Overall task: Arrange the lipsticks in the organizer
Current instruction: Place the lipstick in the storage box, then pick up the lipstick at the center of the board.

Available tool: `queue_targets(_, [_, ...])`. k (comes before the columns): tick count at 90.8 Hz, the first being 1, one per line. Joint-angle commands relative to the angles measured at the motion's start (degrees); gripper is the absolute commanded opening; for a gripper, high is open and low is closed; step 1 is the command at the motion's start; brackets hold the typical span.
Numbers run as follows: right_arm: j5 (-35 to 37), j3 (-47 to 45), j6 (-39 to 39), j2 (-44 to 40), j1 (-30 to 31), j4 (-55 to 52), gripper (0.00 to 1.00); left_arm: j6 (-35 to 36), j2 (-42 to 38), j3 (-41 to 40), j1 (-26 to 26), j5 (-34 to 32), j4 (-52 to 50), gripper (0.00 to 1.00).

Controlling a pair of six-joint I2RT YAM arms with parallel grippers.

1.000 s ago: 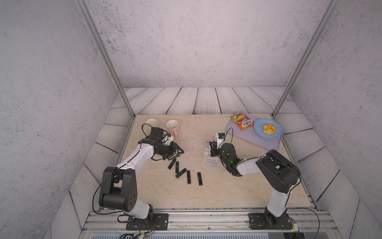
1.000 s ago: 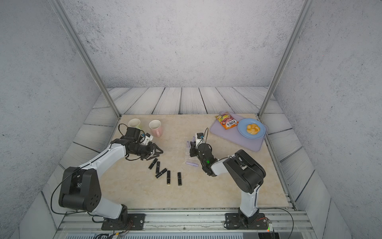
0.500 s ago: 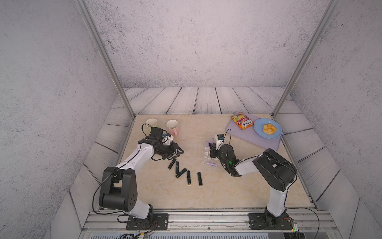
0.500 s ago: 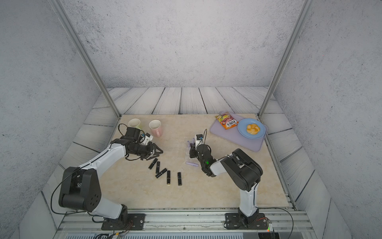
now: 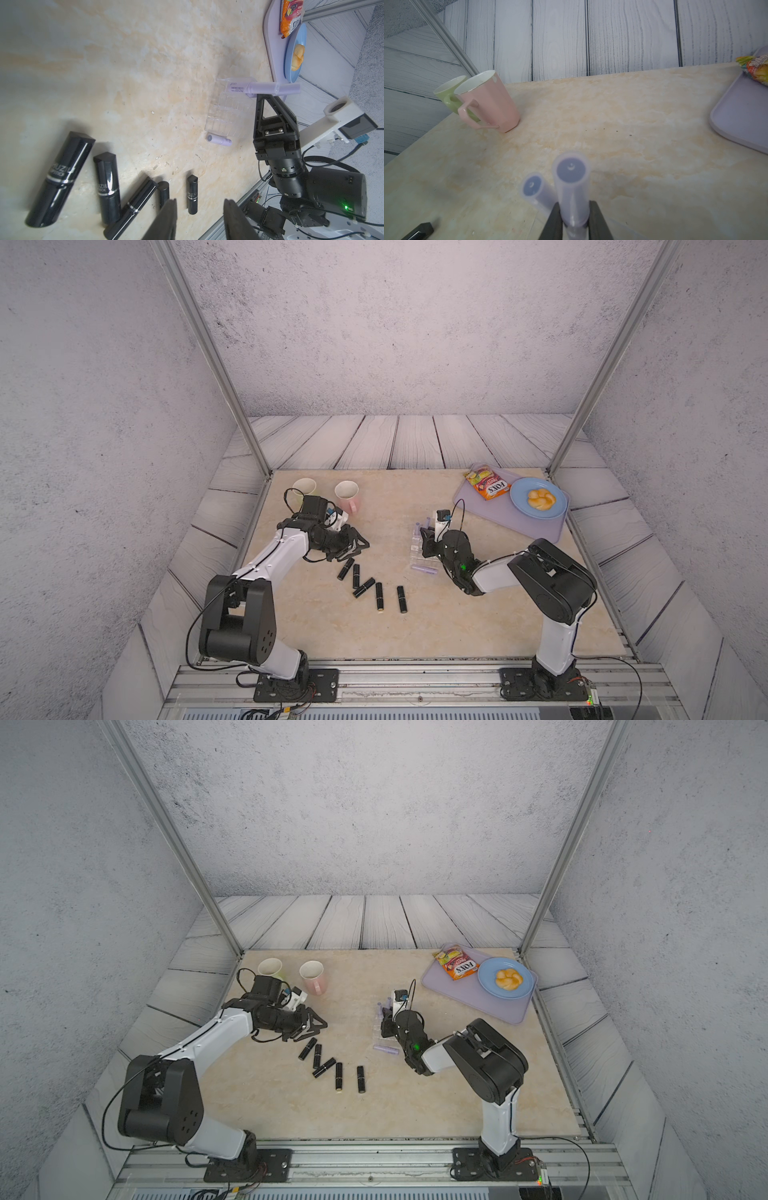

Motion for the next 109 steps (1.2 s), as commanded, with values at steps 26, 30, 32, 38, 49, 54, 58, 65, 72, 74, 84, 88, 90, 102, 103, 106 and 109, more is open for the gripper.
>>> queue_targets(26, [0.91,-0.50,-0.12,-0.89,0.28,-0.99,0.35,0.97,0.26,-0.53,0.60,0.40,-0.09,0.42])
queue_targets(30, [0.73,-0.68,-0.09,-1.85,0.22,-1.42,0.36,0.97,0.25,-0.46,0.62,0.39,-0.09,0.42])
queue_targets(32, [0.69,-0.83,-0.06,-2.51,0.31,-1.89,0.36,0.97,0.25,-0.53,0.62,0.39,-0.09,0.42])
queue_targets(38, [0.68,-1.34,0.02,-5.42,0.28,-3.42,0.38,1.05,0.16,-0.54,0.70,0.31,-0.15,0.42])
queue_targets(49, [0.79,-1.87,-0.55,-13.24,0.20,-9.41,0.42,0.89,-0.14,-0.85,0.87,0.15,-0.09,0.42])
queue_targets(54, [1.03,-1.77,-0.69,-17.16,0.19,-14.39,0.43,0.84,-0.70,-0.99,0.86,0.13,0.23,0.42])
queue_targets(58, [1.45,-1.98,-0.30,-20.40,0.19,-18.78,0.44,0.53,-1.76,-1.60,0.79,0.02,1.27,0.42])
queue_targets(65, [1.53,-3.14,1.36,-26.47,0.19,-27.15,0.45,0.30,-3.87,-2.66,0.48,-2.22,2.77,0.44])
queue_targets(72, [-2.70,-3.46,2.35,-34.07,0.53,-39.35,0.48,0.53,-5.46,-3.28,-0.17,-6.48,2.14,0.49])
queue_targets(74, [-3.44,-3.06,3.50,-36.30,0.72,-43.78,0.49,0.29,-5.70,-3.57,-0.52,-7.63,1.97,0.50])
queue_targets(84, [-7.11,-0.65,7.75,-41.57,1.19,-63.45,0.49,-2.16,-6.08,-4.60,-3.72,-9.82,3.30,0.52])
queue_targets(88, [-9.08,-0.48,8.04,-41.60,1.32,-68.05,0.49,-3.97,-5.96,-4.95,-5.34,-9.92,5.30,0.52])
queue_targets(90, [-9.98,-0.58,7.78,-41.26,1.33,-69.48,0.49,-4.86,-5.81,-5.13,-6.14,-10.03,6.34,0.52])
queue_targets(102, [-17.82,1.96,3.73,-34.54,1.84,-73.14,0.50,-7.90,-4.24,-5.19,-9.29,-9.02,10.89,0.51])
queue_targets(103, [-18.20,2.37,3.33,-33.71,1.99,-73.44,0.51,-7.86,-4.24,-5.16,-9.39,-8.89,11.03,0.51])
queue_targets(106, [-19.04,3.69,1.94,-31.72,2.38,-74.07,0.51,-7.40,-4.09,-5.24,-9.47,-8.43,11.52,0.50])
queue_targets(109, [-19.58,4.73,0.74,-29.80,2.65,-74.50,0.52,-6.62,-4.14,-5.47,-9.37,-8.32,11.85,0.50])
